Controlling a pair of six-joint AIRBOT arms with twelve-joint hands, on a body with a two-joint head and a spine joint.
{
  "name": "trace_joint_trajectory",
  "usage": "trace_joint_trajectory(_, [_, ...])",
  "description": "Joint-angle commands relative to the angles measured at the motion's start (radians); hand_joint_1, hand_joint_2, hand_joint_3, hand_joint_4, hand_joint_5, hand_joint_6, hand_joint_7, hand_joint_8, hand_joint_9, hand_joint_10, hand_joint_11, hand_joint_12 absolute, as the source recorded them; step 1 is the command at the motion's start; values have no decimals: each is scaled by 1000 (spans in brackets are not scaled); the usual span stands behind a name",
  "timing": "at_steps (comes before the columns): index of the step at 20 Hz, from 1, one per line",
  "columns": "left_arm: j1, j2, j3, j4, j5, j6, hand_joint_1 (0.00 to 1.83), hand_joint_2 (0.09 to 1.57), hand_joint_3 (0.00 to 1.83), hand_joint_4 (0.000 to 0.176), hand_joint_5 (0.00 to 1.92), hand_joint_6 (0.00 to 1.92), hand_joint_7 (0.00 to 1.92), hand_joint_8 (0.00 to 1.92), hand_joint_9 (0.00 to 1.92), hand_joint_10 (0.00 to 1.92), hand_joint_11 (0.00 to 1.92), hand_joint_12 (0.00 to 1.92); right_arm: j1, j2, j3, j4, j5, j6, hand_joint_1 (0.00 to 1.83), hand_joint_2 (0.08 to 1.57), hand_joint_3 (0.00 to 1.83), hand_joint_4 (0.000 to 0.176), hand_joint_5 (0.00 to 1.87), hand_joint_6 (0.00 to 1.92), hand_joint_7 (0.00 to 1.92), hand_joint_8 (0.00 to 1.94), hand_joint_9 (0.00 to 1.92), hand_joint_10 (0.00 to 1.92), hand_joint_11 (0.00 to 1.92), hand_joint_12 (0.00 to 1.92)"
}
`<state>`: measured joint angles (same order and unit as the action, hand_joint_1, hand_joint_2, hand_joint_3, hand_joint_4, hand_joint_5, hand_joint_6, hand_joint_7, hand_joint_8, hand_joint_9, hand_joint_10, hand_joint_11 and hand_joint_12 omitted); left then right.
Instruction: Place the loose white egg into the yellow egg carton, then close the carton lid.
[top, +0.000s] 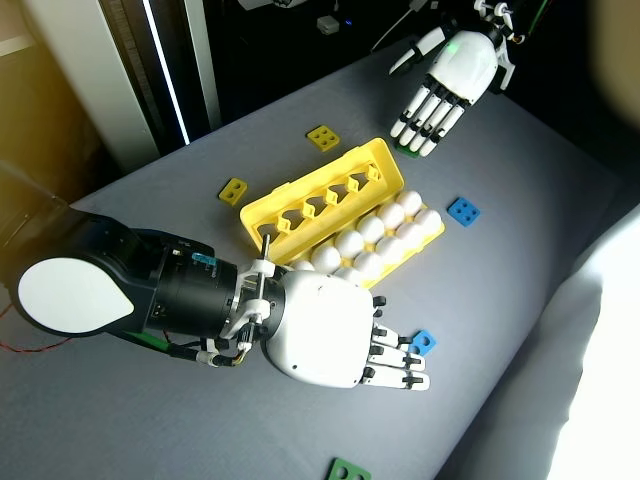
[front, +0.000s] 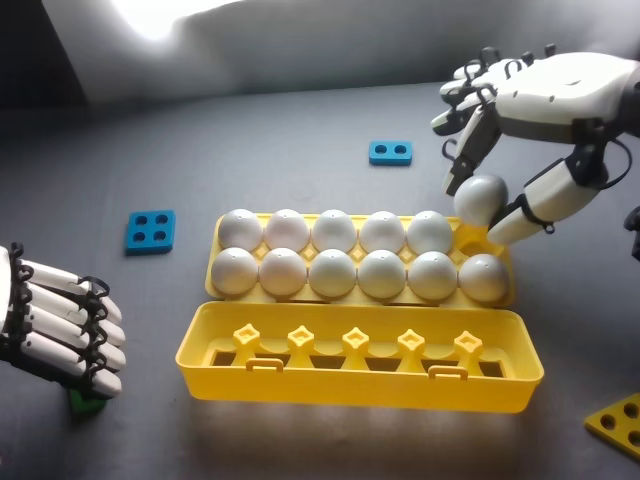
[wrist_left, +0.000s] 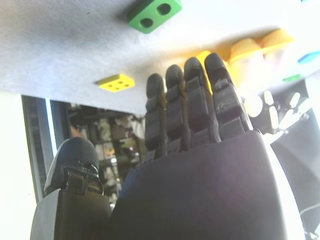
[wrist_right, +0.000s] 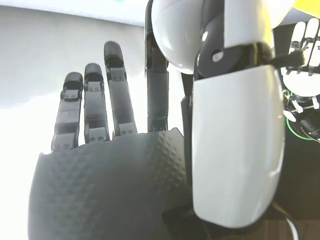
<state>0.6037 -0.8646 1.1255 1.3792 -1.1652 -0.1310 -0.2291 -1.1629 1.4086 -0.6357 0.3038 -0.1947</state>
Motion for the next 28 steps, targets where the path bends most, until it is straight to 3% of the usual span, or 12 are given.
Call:
trace_joint_trajectory(1, [4,12,11,-62,-57,0,0,1236,0,0,334,1,297,2,224,3,0,451,5,17,-1,23,76,7,1070,1032,2,176,1159,671,340,0,69,1,0,0])
trace_joint_trajectory(18, [0,10,11,-62,-57,-1,0,1234,0,0,343,6,294,3,230,4,0,466,-20,4,-7,11,92,-23,1078,1023,0,176,1185,628,393,6,108,9,0,0])
trace_joint_trajectory(20, [0,10,11,-62,-57,-1,0,1236,1,0,321,0,263,0,193,1,0,398,-19,4,-7,11,92,-23,1077,1023,0,176,1186,625,385,4,93,3,0,0])
trace_joint_trajectory(23, [-1,10,11,-62,-57,-1,0,1231,0,0,323,0,286,2,221,5,0,462,-19,3,-7,11,95,-23,1077,1022,0,176,1191,615,371,0,100,4,0,0])
trace_joint_trajectory(25, [-1,10,11,-62,-57,-1,0,1230,0,0,318,5,276,7,208,11,0,413,-20,4,-7,11,102,-23,1056,1045,3,176,1108,754,372,0,91,5,0,0])
trace_joint_trajectory(26, [-1,10,11,-62,-57,-1,0,1230,0,0,318,4,277,7,209,10,0,417,-20,4,-7,11,105,-23,978,973,0,173,982,333,367,5,86,2,0,0])
trace_joint_trajectory(27, [-1,9,11,-62,-57,-1,0,1234,1,0,311,1,268,2,195,3,0,393,-20,4,-7,11,106,-23,964,934,0,163,1018,140,366,1,86,1,0,0])
trace_joint_trajectory(28, [-1,9,10,-62,-57,-1,0,1236,1,0,314,2,265,0,191,1,0,387,-20,4,-7,11,107,-23,980,881,0,173,1049,55,370,0,101,2,0,0])
